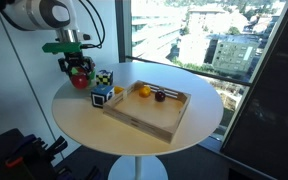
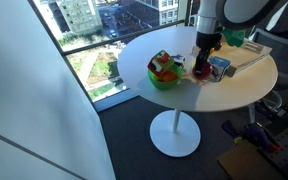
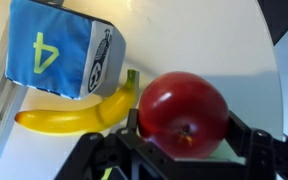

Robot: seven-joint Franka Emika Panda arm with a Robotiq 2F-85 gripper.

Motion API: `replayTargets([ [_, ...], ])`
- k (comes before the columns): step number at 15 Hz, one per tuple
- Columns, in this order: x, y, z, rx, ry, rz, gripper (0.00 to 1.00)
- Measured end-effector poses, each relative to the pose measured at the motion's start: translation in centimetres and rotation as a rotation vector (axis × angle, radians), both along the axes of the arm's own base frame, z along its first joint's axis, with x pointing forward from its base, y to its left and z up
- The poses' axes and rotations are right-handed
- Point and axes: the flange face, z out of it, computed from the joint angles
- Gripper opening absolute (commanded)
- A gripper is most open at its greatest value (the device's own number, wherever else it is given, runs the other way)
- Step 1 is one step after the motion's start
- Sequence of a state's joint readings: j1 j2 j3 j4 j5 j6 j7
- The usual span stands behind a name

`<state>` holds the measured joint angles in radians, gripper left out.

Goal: Put the red apple on the table

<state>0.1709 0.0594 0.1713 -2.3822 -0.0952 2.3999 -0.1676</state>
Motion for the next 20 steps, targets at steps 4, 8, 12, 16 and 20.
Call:
replayTargets([
  [4, 0.0, 0.5, -1.1, 0.012, -0.009, 0.009, 0.57],
  [8, -0.3, 0.7, -2.4, 0.018, -0.003, 0.015, 0.57],
  [12, -0.8, 0.7, -3.7, 0.031, 0.012, 0.021, 0.57],
  [16, -1.0, 0.8, -4.5, 0.039, 0.006, 0.038, 0.57],
  [20, -1.2, 0.9, -5.2, 0.044, 0.003, 0.044, 0.57],
])
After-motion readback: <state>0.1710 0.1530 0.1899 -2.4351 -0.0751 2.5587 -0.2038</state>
